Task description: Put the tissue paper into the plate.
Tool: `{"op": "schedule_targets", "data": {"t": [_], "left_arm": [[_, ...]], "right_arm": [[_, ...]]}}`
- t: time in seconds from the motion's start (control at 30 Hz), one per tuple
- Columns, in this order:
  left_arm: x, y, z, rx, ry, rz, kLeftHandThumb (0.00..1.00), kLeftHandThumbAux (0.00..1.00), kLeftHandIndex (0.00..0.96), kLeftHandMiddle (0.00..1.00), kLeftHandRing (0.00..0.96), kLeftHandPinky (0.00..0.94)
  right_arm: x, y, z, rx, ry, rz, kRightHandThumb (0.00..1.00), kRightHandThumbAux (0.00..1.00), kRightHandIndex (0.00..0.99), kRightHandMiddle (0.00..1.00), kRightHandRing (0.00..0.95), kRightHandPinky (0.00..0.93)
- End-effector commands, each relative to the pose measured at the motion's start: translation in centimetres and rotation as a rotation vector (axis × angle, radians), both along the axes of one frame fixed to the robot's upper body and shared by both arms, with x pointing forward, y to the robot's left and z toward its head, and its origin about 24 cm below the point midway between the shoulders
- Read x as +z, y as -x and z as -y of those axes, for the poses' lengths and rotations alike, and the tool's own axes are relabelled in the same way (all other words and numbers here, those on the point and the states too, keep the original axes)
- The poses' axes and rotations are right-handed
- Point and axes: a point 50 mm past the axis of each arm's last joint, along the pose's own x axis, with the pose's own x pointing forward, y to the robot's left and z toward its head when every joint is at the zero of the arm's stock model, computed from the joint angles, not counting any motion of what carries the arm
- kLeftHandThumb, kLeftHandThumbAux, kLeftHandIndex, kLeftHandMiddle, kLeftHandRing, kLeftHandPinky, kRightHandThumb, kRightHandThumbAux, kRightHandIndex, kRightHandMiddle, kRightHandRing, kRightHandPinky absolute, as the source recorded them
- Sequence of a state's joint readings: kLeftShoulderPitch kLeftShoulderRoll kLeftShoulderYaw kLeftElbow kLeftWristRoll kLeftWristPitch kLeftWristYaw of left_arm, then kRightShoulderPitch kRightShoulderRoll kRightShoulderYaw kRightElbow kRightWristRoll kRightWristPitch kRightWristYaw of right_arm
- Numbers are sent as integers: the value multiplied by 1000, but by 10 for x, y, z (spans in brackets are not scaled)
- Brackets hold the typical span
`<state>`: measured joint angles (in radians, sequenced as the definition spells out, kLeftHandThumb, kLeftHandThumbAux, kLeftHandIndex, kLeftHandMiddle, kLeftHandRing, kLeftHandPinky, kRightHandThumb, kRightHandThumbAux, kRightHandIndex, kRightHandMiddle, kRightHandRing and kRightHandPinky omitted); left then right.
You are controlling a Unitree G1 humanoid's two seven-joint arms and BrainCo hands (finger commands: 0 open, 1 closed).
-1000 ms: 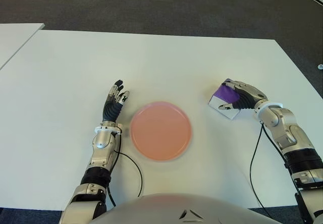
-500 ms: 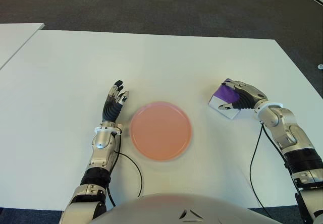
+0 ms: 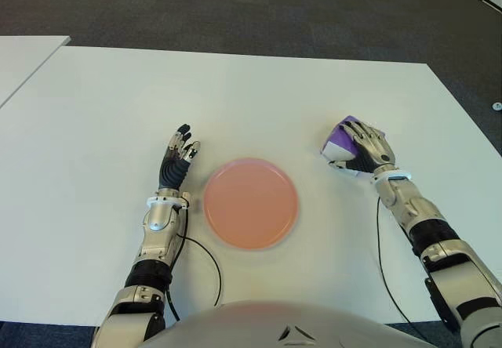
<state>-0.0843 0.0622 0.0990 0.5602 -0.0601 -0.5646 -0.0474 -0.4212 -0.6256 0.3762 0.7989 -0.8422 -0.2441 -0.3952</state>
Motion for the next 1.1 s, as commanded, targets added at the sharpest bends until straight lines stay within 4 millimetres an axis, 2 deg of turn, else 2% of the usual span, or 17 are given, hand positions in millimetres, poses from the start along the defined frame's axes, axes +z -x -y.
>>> {"op": "schedule_targets", "data": {"t": [0.03, 1.1], "left_arm": [[-26, 18, -3, -7, 3, -133, 0, 483, 0, 0, 0, 0], [-25, 18, -7, 11, -18, -135, 0, 484, 0, 0, 0, 0]], "right_arm": [[-89, 53, -21, 81, 88, -325, 47, 527, 0, 0, 0, 0], [-90, 51, -23, 60, 9, -295, 65, 551, 0, 0, 0, 0]]}}
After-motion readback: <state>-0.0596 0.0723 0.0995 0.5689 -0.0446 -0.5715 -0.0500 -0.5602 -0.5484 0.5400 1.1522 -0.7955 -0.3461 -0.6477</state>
